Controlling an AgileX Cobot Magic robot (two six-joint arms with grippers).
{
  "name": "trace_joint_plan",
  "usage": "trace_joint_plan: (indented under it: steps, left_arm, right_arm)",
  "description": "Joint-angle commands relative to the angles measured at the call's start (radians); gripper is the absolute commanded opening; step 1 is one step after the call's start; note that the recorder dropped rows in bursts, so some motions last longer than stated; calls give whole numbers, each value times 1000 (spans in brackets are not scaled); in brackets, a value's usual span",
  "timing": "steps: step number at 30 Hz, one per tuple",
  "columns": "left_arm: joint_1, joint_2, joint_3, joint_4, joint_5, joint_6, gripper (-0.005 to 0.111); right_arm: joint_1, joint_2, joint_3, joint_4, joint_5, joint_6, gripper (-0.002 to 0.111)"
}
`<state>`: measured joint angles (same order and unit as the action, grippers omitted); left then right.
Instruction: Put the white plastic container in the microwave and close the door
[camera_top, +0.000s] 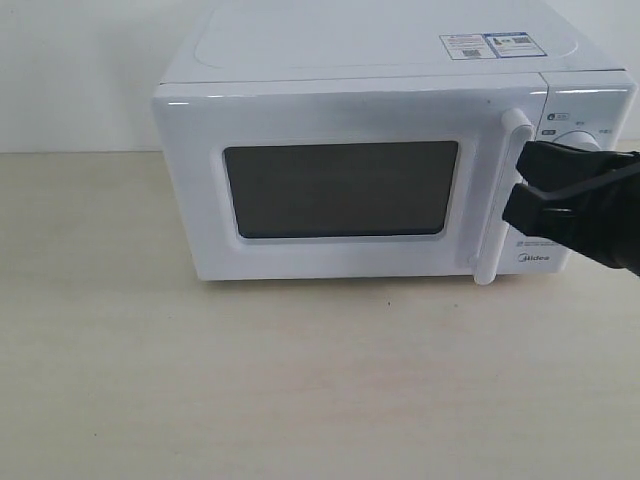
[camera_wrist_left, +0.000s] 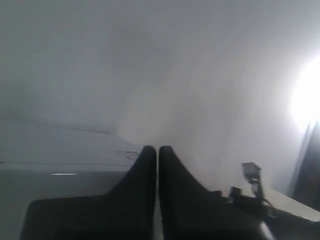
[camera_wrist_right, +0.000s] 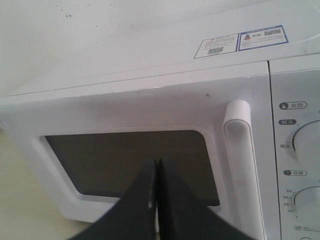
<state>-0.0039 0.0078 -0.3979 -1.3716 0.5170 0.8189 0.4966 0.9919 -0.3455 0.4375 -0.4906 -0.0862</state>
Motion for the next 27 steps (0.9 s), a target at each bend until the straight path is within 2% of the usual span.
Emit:
trace_joint_plan:
  steps: [1, 7, 11, 14, 18, 21, 27]
  left_arm:
    - [42, -8, 48, 201, -77, -102, 4]
    - [56, -8, 91, 462, -80, -269, 4]
    - [56, -8, 109, 599, -80, -446, 4]
    - [56, -8, 120, 775, -91, -587, 4]
    - [56, -8, 163, 1078, -137, -894, 4]
    - [56, -8, 221, 1276, -194, -1025, 4]
    - [56, -8, 368, 1332, -404, -1025, 4]
  right_arm:
    - [-9, -4, 8, -2, -2, 0, 0]
    - [-9, -4, 8, -2, -2, 0, 0]
    - [-9, -4, 8, -2, -2, 0, 0]
    - [-9, -4, 8, -2, -2, 0, 0]
    - [-9, -4, 8, -2, -2, 0, 0]
    - [-9, -4, 8, -2, -2, 0, 0]
    - [-9, -4, 8, -2, -2, 0, 0]
